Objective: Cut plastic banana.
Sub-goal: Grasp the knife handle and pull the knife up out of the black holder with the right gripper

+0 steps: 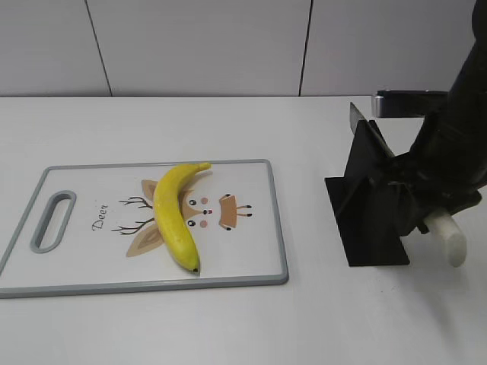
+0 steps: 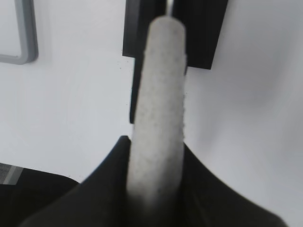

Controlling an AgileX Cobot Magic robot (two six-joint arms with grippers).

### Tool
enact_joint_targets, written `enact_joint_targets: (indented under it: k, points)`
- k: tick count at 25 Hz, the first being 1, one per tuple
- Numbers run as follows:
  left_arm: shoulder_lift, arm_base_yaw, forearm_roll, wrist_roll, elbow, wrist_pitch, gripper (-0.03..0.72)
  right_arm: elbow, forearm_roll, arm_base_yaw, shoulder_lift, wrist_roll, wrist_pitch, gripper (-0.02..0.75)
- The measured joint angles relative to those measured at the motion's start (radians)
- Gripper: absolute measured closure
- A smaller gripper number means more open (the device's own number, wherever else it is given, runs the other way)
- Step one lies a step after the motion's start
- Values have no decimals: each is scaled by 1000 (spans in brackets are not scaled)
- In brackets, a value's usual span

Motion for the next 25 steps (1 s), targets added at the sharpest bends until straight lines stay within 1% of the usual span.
enact_joint_targets:
  k: [5, 12, 17, 22, 25]
  points:
    - [0, 0, 1, 0, 0, 0, 115, 0, -11, 0, -91, -19, -4, 543]
    - [0, 0, 3, 18, 0, -26, 117, -6, -3, 3, -191, -152, 3, 554]
    - [38, 0, 2, 31, -7, -60, 117, -64, 24, 3, -213, -270, 25, 555]
    - [158, 0, -5, 91, -9, -89, 117, -104, 95, 3, -211, -412, 9, 554]
    - [241, 0, -36, 167, -44, -92, 117, -106, 133, 3, -209, -545, -14, 554]
